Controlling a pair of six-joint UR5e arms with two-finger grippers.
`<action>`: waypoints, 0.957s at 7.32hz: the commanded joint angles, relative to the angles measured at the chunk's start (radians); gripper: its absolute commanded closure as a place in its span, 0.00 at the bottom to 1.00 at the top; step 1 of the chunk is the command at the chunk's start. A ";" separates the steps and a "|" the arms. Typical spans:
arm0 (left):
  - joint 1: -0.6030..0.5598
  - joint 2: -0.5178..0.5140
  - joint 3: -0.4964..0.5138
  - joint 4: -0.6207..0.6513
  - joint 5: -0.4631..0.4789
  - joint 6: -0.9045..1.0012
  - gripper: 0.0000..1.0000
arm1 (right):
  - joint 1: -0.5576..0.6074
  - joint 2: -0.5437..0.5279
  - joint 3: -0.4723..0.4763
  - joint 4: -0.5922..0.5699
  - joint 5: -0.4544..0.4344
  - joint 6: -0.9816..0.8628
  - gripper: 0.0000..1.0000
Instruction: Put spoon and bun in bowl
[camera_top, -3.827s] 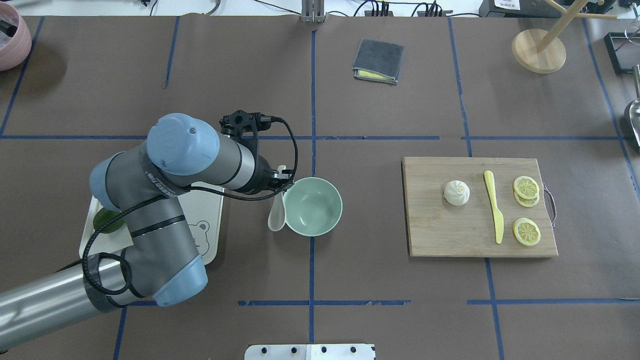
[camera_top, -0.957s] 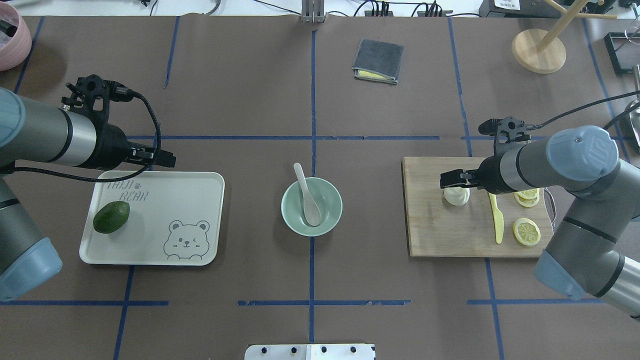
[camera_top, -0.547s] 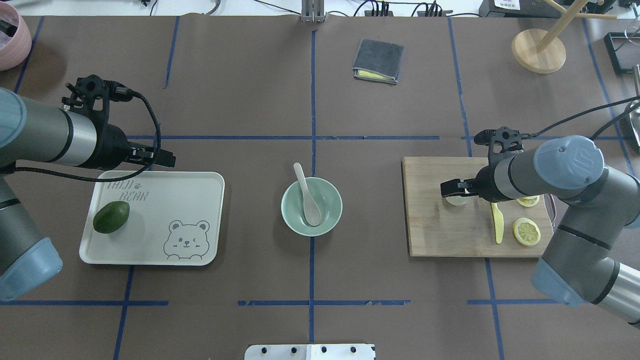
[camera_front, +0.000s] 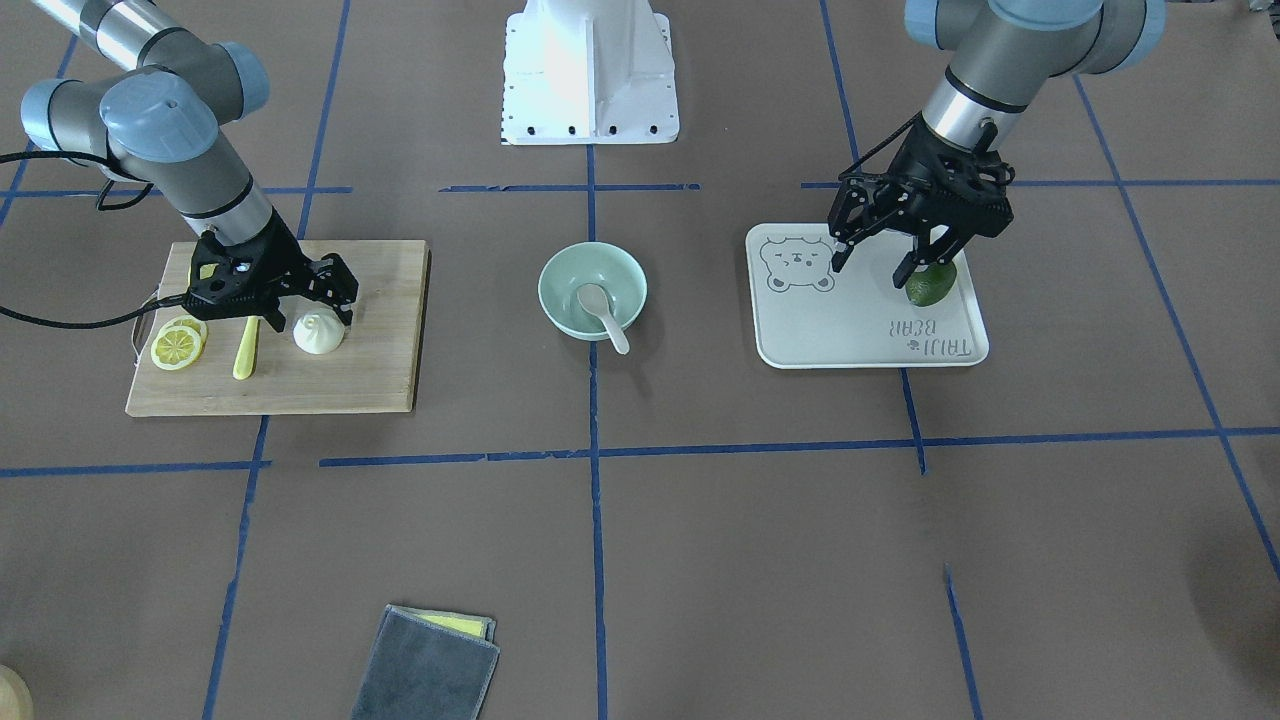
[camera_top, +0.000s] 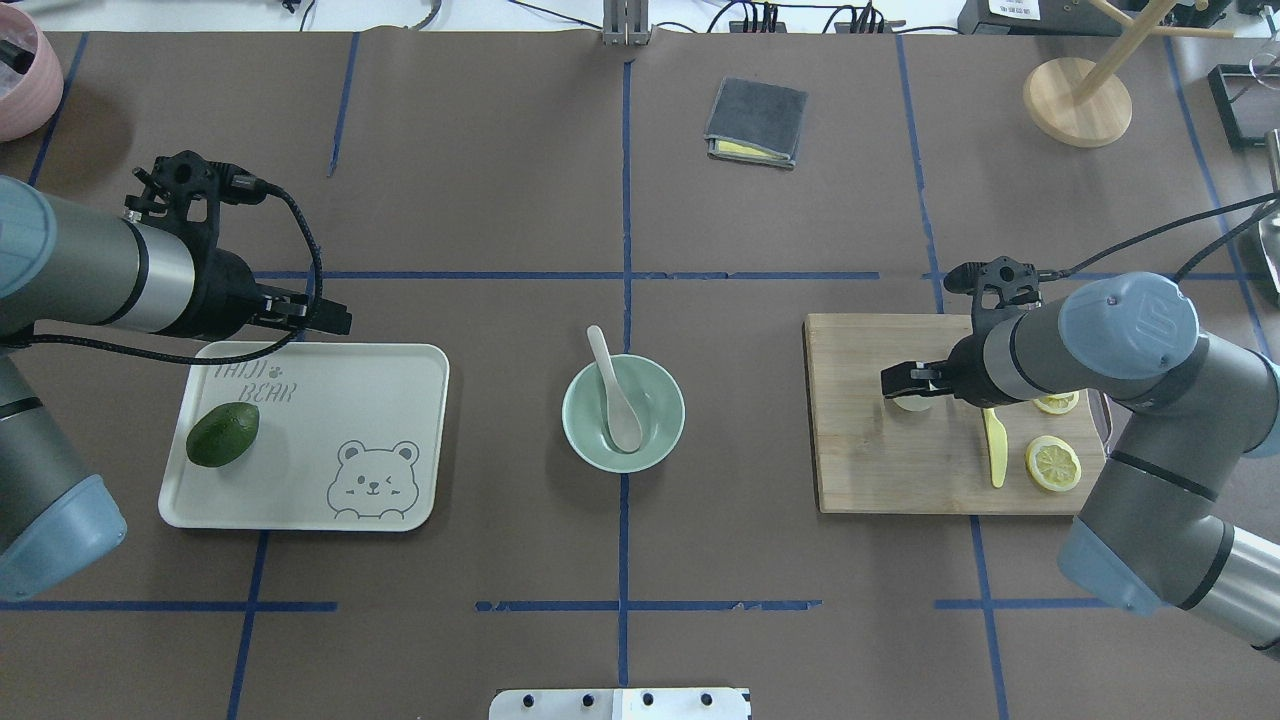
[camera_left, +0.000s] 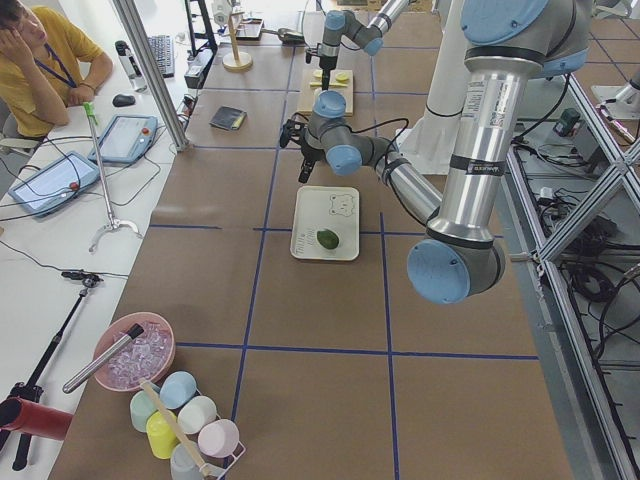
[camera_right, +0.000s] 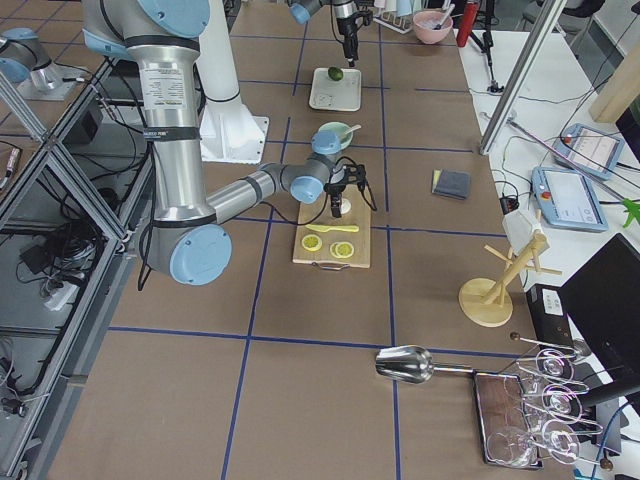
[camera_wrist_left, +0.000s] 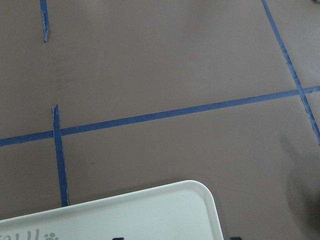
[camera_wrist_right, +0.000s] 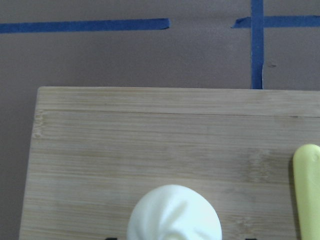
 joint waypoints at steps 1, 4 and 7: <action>0.001 -0.002 0.001 0.000 0.001 0.000 0.24 | -0.013 0.007 -0.003 -0.001 -0.014 -0.001 0.14; 0.001 -0.002 0.002 0.000 0.001 0.000 0.24 | -0.014 0.007 -0.004 0.000 -0.023 -0.001 0.40; 0.001 -0.002 0.002 0.000 0.001 0.000 0.24 | -0.010 0.016 0.011 -0.001 -0.023 -0.001 0.53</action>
